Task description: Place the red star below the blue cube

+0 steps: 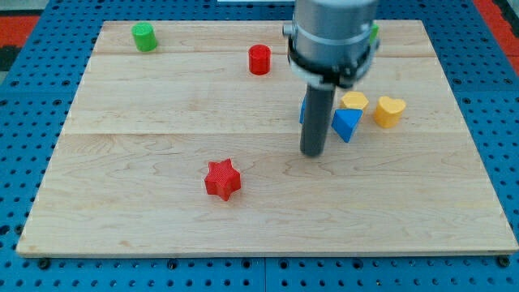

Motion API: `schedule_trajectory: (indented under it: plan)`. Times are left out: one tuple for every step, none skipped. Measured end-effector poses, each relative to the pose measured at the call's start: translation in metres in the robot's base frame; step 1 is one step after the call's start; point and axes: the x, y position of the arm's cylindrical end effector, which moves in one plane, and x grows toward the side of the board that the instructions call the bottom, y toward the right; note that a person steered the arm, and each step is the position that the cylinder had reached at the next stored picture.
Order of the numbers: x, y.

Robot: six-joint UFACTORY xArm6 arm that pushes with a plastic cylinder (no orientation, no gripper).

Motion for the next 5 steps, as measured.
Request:
schedule_trajectory:
  plan:
    - [0.069, -0.022]
    - [0.065, -0.111]
    - [0.017, -0.144]
    - [-0.037, -0.144]
    - [-0.052, -0.111]
